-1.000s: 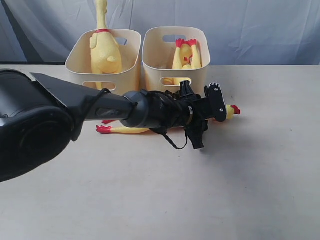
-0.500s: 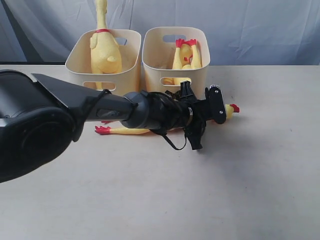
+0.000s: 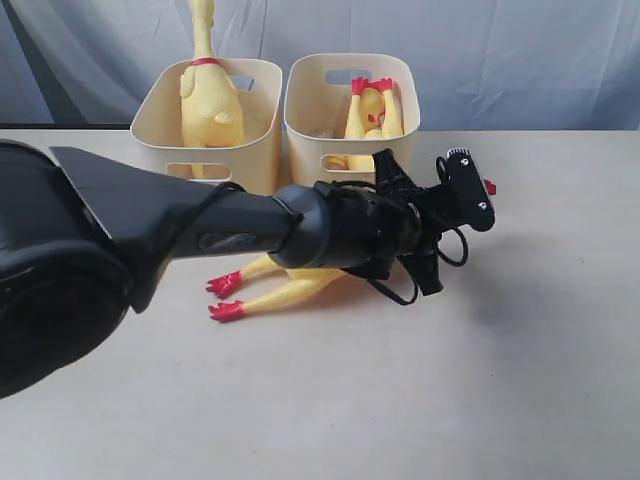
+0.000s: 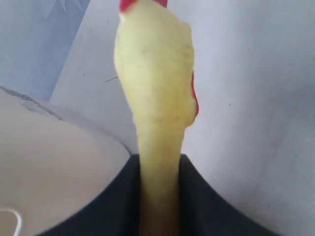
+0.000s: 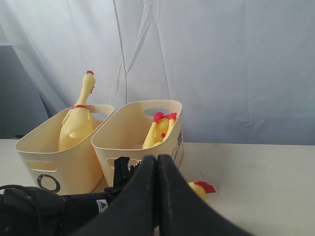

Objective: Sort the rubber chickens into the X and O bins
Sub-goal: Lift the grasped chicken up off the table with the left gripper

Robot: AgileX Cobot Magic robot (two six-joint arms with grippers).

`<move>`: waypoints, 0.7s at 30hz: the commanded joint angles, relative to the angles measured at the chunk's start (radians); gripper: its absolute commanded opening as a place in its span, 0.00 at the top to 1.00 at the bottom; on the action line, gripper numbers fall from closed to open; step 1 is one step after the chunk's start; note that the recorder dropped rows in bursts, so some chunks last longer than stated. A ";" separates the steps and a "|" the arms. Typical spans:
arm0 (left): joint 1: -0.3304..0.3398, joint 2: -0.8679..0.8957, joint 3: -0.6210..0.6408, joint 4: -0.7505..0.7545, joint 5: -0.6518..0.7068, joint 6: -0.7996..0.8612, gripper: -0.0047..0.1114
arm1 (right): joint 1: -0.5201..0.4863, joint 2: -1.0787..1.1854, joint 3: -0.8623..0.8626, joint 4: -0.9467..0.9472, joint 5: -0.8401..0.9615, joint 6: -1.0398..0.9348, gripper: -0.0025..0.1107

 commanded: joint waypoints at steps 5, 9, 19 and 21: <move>-0.022 -0.077 0.003 -0.571 0.157 0.569 0.96 | 0.001 -0.004 0.003 -0.004 0.004 -0.004 0.99; -0.022 -0.121 0.003 -0.622 0.176 0.569 0.96 | 0.001 -0.004 0.003 -0.004 0.002 -0.004 0.99; -0.022 -0.282 0.003 -0.798 0.163 0.569 0.96 | 0.001 -0.004 0.003 -0.004 -0.004 -0.004 0.99; -0.022 -0.319 0.003 -0.825 0.163 0.569 0.96 | 0.001 -0.004 0.003 -0.004 -0.004 -0.004 0.99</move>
